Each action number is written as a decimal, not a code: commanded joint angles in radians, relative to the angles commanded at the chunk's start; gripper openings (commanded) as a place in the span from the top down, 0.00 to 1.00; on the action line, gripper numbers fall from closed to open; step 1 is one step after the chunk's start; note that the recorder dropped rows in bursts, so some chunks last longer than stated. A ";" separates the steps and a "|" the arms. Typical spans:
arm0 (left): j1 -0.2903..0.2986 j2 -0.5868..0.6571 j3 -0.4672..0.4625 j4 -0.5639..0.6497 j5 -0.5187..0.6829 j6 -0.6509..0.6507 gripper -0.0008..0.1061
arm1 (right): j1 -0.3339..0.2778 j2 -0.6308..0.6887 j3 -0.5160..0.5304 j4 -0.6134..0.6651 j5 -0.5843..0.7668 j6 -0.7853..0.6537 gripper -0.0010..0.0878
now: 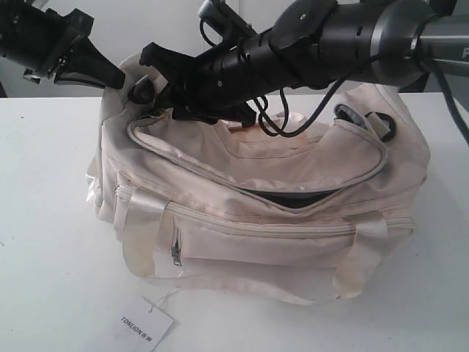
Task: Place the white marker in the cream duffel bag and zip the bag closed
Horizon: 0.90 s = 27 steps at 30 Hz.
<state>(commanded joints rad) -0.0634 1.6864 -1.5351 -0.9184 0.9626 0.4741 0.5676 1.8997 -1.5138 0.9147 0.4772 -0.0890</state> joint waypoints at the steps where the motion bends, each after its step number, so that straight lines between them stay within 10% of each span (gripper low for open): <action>1: 0.000 0.000 0.000 0.000 0.000 0.000 0.99 | 0.000 0.005 0.000 0.002 0.000 0.009 0.63; 27: 0.000 0.000 0.000 0.000 0.000 0.000 0.99 | 0.002 0.040 0.000 0.169 0.010 -0.016 0.64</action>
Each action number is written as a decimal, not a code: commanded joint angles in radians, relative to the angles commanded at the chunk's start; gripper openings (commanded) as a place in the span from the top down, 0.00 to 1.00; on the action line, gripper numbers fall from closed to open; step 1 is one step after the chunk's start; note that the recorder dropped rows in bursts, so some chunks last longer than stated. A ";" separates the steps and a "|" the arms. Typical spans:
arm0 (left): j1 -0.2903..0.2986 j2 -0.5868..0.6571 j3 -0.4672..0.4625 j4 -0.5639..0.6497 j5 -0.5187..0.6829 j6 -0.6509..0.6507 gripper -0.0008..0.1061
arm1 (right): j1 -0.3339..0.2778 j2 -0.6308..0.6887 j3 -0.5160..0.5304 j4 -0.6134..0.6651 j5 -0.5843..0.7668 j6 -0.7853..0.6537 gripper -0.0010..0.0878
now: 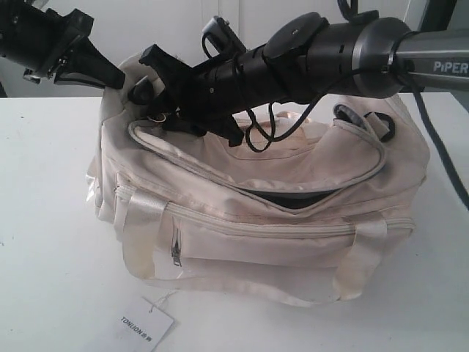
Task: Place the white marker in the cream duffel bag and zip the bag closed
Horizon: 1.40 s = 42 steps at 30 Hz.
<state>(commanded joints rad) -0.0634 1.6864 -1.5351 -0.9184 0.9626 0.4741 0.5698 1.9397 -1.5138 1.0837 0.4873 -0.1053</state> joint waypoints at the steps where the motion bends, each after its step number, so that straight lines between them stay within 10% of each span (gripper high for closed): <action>1: 0.000 0.000 0.000 0.000 0.000 0.000 0.99 | 0.000 0.002 0.000 0.000 0.000 0.000 0.64; 5: 0.000 0.000 0.000 0.000 0.000 0.000 0.99 | 0.000 0.007 0.000 0.000 0.000 0.000 0.70; 8: 0.000 0.000 0.000 0.000 -0.004 0.000 0.99 | 0.000 0.007 0.000 -0.004 0.000 0.000 0.99; 42: 0.000 0.000 0.000 0.000 -0.010 0.000 0.99 | -0.002 -0.202 0.000 -0.150 0.164 -0.054 0.99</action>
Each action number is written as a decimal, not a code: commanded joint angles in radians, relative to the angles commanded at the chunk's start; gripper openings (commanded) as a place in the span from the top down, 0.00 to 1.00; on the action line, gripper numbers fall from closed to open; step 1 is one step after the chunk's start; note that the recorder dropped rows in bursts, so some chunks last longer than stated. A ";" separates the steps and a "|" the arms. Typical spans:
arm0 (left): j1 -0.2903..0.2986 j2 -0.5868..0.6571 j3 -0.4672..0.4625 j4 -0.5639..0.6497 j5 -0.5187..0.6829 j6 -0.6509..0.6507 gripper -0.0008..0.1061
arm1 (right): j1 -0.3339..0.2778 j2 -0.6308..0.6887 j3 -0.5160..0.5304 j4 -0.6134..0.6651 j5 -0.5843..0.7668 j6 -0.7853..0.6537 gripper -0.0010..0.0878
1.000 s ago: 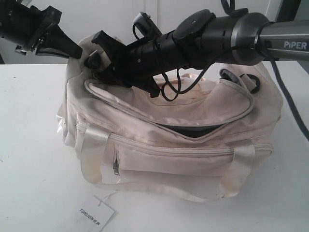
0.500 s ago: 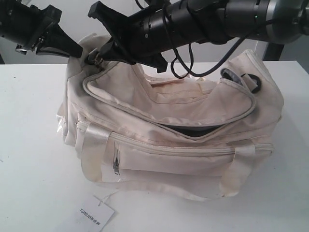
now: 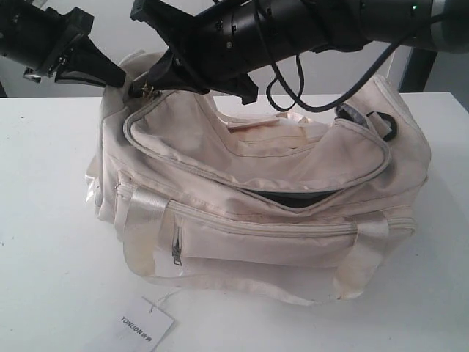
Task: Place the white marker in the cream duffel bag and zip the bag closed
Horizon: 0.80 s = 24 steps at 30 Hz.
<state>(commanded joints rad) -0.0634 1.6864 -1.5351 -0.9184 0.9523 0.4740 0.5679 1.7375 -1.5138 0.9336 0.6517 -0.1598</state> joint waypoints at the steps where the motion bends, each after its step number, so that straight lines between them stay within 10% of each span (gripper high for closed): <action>1: 0.000 0.000 0.000 0.000 0.000 0.000 0.99 | 0.000 0.000 0.000 0.000 0.011 -0.002 0.99; 24: 0.000 0.039 0.000 0.000 -0.015 -0.003 0.99 | 0.000 0.000 0.000 0.000 0.262 -0.155 0.99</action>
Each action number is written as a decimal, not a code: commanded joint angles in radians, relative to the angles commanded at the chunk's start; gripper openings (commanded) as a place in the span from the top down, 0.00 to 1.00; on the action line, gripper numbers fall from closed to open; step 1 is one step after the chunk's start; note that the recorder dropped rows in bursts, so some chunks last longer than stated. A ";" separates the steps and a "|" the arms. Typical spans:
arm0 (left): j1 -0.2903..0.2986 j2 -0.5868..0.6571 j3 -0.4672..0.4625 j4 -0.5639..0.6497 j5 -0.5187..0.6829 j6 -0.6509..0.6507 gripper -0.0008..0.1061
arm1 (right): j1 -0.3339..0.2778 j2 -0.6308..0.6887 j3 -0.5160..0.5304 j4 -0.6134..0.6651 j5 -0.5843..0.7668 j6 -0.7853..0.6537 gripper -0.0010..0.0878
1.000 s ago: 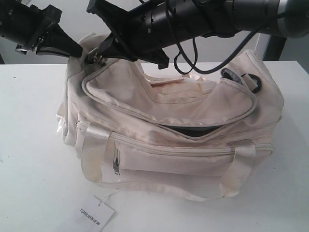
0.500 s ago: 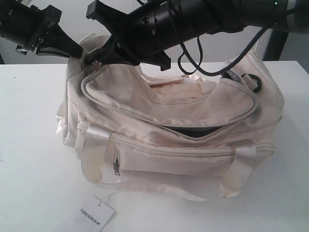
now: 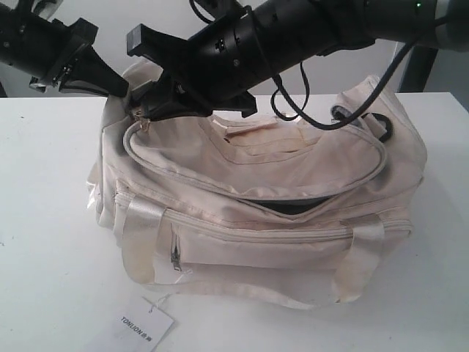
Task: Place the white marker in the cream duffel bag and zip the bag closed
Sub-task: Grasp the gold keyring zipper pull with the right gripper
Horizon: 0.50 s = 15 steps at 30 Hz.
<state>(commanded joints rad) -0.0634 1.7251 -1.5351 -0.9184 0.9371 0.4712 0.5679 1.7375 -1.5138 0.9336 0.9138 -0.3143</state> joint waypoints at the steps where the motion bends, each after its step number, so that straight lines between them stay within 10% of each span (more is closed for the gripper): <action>1: 0.000 0.000 0.000 0.000 -0.005 0.000 0.99 | 0.000 0.000 0.000 0.000 0.011 -0.002 0.99; 15: 0.000 0.000 0.000 0.000 -0.034 0.000 0.99 | 0.002 0.000 0.000 0.000 0.115 -0.026 0.99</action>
<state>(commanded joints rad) -0.0634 1.7251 -1.5351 -0.9184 0.9029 0.4712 0.5698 1.7375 -1.5138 0.9336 1.0291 -0.3399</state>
